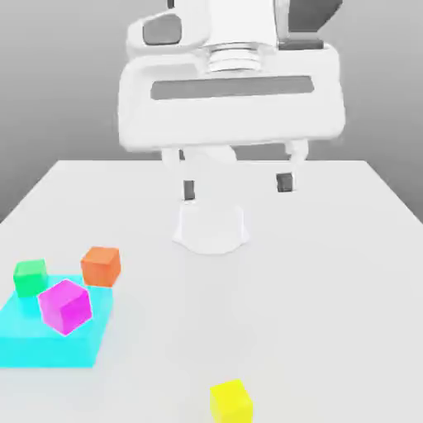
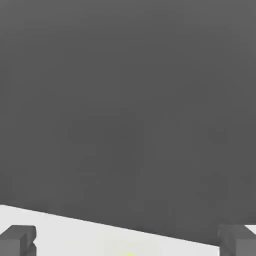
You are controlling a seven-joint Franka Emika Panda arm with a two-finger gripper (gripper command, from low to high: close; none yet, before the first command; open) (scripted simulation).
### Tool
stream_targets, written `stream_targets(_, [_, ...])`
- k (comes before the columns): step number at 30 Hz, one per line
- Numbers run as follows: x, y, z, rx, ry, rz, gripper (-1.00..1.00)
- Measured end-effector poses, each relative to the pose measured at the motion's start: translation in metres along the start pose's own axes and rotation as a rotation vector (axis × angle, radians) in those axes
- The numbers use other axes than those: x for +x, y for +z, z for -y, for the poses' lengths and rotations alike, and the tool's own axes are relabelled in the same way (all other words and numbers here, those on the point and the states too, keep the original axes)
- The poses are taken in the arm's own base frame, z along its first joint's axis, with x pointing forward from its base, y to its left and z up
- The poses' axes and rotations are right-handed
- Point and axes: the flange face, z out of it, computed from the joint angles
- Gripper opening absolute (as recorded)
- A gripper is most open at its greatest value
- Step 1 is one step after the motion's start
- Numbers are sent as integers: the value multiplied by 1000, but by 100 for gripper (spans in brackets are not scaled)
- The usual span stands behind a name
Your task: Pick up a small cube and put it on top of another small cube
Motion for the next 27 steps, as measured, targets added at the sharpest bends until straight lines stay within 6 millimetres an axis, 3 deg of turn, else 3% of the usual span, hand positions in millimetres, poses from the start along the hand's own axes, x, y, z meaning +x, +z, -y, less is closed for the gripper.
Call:
stream_targets(5, [-22,91,-13,-84,-61,105,0])
stream_targets(9, [-46,159,-35,-158,-105,184,0])
stream_targets(16, [-79,254,-66,-217,-143,241,0])
stream_targets(17, [-81,263,-68,-217,-142,242,-100])
stream_targets(23, [-83,268,-70,-218,-142,243,-100])
stream_targets(27, [-74,235,-61,-218,-143,242,-100])
